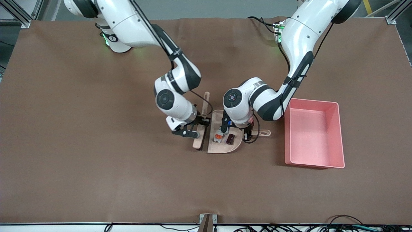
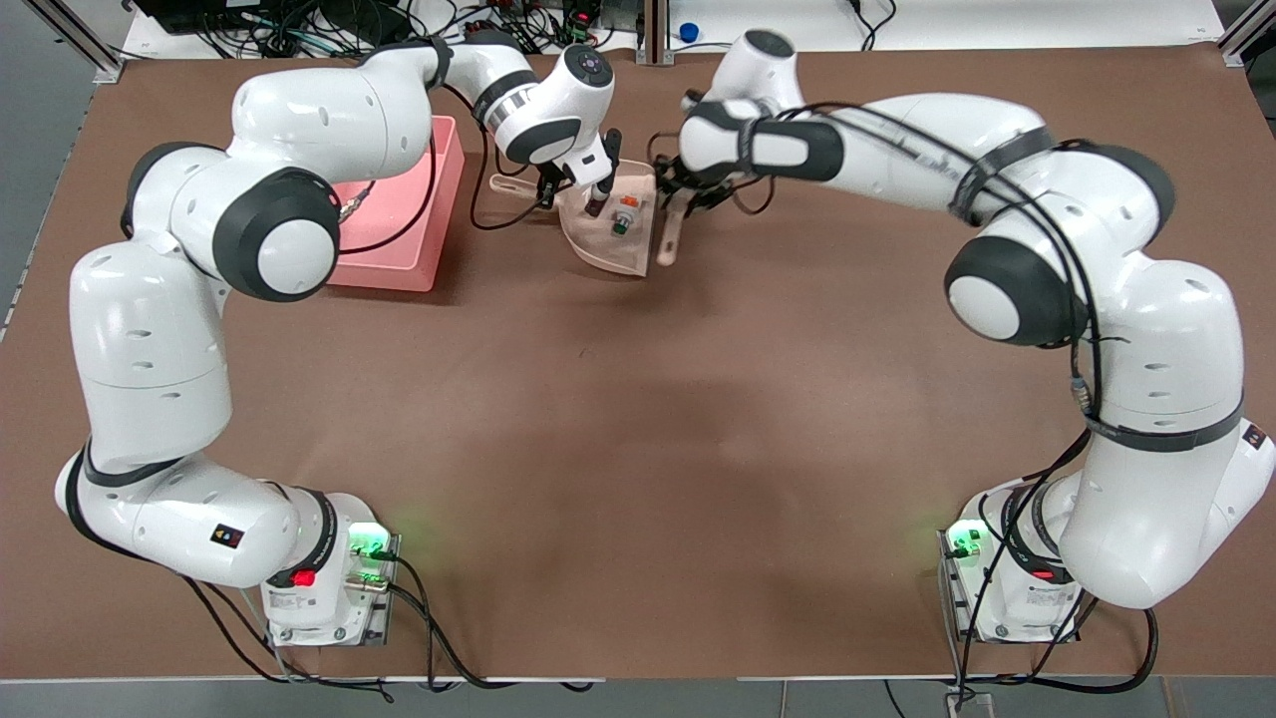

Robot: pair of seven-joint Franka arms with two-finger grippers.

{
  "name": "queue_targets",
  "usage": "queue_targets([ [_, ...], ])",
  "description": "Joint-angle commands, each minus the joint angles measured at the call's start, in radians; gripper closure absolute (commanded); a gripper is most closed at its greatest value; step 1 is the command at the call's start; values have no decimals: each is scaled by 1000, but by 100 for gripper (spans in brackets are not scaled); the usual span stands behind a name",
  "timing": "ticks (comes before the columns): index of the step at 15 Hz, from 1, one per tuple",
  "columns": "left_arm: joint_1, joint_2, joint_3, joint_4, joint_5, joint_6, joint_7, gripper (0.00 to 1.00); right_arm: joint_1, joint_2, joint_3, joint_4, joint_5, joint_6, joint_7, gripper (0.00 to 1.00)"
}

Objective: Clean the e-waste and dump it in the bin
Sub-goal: 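Return the brush to the table with the right gripper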

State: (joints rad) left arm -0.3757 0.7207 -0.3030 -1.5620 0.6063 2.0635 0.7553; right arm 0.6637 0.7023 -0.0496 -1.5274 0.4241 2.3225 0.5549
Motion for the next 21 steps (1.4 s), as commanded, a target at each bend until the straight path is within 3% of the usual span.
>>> queue_targets([
  [1,-3,13,1,23,-8,-17,-10,100,-47,-75,-25,-23,-112,-99,-35,99],
  [5,-3,8,1,23,-11,-17,-13,100,-145,-159,-53,-65,-172,-216,-140,99],
  [9,3,-26,-1,29,-46,-28,-33,100,-249,-296,-61,-241,-270,-206,-228,99],
  [13,3,-47,-2,71,-53,-118,-28,100,-372,-377,-61,-347,-284,-199,-384,99],
  [21,9,-87,-24,74,-91,-117,-56,100,-535,-416,-61,-540,-291,1,-613,99],
])
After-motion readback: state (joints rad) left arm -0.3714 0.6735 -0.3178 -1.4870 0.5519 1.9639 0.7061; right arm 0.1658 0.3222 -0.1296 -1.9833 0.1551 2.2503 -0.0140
